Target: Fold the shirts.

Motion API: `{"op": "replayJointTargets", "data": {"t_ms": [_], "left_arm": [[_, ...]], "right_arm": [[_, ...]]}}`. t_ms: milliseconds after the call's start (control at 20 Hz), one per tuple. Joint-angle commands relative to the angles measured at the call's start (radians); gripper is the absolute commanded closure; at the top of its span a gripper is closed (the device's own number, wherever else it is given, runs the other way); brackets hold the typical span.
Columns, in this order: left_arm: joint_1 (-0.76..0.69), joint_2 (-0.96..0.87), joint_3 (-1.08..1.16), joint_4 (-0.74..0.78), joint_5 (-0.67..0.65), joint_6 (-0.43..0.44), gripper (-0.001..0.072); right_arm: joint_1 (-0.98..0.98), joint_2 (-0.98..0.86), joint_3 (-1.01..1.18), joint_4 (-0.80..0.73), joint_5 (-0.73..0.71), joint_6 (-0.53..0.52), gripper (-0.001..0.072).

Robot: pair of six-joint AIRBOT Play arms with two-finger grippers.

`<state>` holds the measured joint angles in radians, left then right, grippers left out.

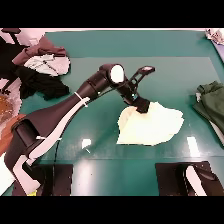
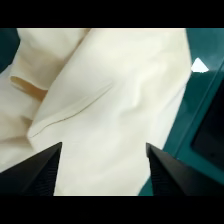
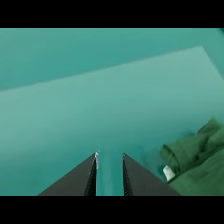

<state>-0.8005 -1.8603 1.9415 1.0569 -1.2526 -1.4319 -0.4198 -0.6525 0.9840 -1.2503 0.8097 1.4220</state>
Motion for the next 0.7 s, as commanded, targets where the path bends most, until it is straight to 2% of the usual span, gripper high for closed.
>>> {"op": "replayJointTargets", "data": {"t_ms": [0,100,250,450,650], "left_arm": [[0.0,-0.034,0.0,0.113,-0.008,0.135,0.0093],[0.0,-0.044,0.0,0.133,0.036,0.193,0.0093],[0.0,-0.08,0.0,0.124,0.049,0.203,0.0092],[0.0,-0.111,0.0,-0.035,0.063,0.256,0.0094],[0.0,-0.116,0.0,-0.071,0.072,0.262,0.0123]], "right_arm": [[0.001,0.029,-0.08,-0.005,0.036,0.01,0.0512],[0.0,0.057,-0.136,-0.003,0.041,0.01,0.0511],[0.0,0.094,-0.198,-0.001,0.053,0.01,0.0511],[0.0,0.099,-0.211,-0.002,0.084,0.01,0.0511],[0.0,0.099,-0.211,-0.001,0.085,0.01,0.0512]]}}
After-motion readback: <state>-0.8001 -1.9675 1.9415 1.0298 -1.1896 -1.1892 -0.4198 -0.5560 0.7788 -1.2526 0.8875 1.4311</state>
